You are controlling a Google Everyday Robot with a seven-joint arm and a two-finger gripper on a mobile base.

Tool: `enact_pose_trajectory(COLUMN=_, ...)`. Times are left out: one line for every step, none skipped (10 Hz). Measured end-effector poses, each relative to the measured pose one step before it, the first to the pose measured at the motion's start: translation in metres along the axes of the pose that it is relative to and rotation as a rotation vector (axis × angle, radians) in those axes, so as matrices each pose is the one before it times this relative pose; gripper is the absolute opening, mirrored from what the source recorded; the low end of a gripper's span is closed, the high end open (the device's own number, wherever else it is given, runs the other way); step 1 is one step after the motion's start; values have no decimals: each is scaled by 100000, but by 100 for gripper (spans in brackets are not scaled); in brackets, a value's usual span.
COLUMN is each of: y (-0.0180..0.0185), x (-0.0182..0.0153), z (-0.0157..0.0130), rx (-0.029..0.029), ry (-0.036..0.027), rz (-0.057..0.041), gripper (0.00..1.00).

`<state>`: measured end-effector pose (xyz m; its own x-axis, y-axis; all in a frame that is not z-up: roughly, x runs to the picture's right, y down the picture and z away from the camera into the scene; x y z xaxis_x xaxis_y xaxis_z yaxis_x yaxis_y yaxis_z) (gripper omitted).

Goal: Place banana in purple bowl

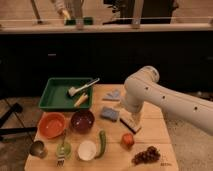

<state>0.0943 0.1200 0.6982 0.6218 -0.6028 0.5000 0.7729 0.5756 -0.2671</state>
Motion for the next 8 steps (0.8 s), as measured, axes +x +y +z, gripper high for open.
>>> enact_pose_trajectory(y=-1548, x=-745, z=54, rx=1998, ry=506, rz=-3313, gripper=80)
enact_pose_trajectory(y=-2046, x=-1086, z=146, rx=2104, ry=321, rz=-2979, gripper=80)
enact_pose_trajectory(y=-2254, x=-1277, z=302, rx=2040, ry=-257, rz=-2850, gripper=80)
enact_pose_trajectory(y=-2316, x=-1095, z=417, rx=1772, ry=72, rz=-2984, gripper=80)
enact_pose_trajectory(y=-1793, x=-708, z=435, rx=1081, ry=-26, rz=-2637, gripper=80)
enact_pose_trajectory(y=-2002, x=-637, z=419, rx=1250, ry=-252, rz=-3169, gripper=80)
enact_pose_trajectory(y=-1235, x=-203, z=305, rx=506, ry=4, rz=-2248, gripper=80)
enact_pose_trajectory(y=-847, x=-219, z=213, rx=108, ry=-463, rz=-1684, gripper=80)
